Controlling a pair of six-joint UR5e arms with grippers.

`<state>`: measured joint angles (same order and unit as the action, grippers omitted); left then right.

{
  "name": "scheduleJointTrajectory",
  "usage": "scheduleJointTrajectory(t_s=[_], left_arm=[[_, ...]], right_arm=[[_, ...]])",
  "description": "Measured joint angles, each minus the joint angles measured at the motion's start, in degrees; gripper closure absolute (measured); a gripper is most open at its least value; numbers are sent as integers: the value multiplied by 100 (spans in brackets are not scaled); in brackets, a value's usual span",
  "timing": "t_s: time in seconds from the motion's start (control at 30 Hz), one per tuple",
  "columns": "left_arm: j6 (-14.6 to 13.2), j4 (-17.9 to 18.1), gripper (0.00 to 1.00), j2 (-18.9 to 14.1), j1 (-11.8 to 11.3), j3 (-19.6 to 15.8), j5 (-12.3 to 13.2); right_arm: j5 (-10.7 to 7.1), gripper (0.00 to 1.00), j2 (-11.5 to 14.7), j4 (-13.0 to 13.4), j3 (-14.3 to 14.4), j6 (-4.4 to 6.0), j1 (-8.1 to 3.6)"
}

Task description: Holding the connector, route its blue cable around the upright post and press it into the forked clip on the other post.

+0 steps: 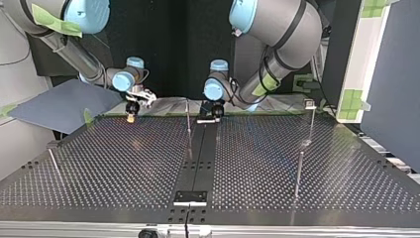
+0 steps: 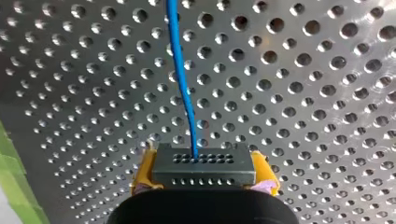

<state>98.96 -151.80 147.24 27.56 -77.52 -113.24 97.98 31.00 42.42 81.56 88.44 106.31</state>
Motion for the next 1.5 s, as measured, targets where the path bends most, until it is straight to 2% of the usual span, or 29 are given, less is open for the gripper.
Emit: scheduleJointTrajectory(t_s=[0.33,0.53,0.87,1.07,1.33,1.4,1.47,1.5], left_arm=[[9,-14,100,0,-73,14,94],[193,-115,100,0,-121,111,221],[522,-226,100,0,-203,265,423],[584,-276,100,0,-228,285,446],[588,-377,100,0,-228,285,459],[600,-451,97,0,-218,284,476],[624,-550,87,0,-204,283,527],[637,-594,87,0,-199,281,557]], right_arm=[[111,100,-2,-149,-241,7,-50],[167,100,-3,-151,-310,23,-61],[548,100,-7,-162,-380,65,-81],[752,100,-9,-176,-381,77,-94],[753,100,-9,-192,-381,66,-78],[716,100,-9,-209,-381,56,-61],[664,100,-9,-233,-381,49,-46],[644,100,-9,-245,-381,47,-41]])
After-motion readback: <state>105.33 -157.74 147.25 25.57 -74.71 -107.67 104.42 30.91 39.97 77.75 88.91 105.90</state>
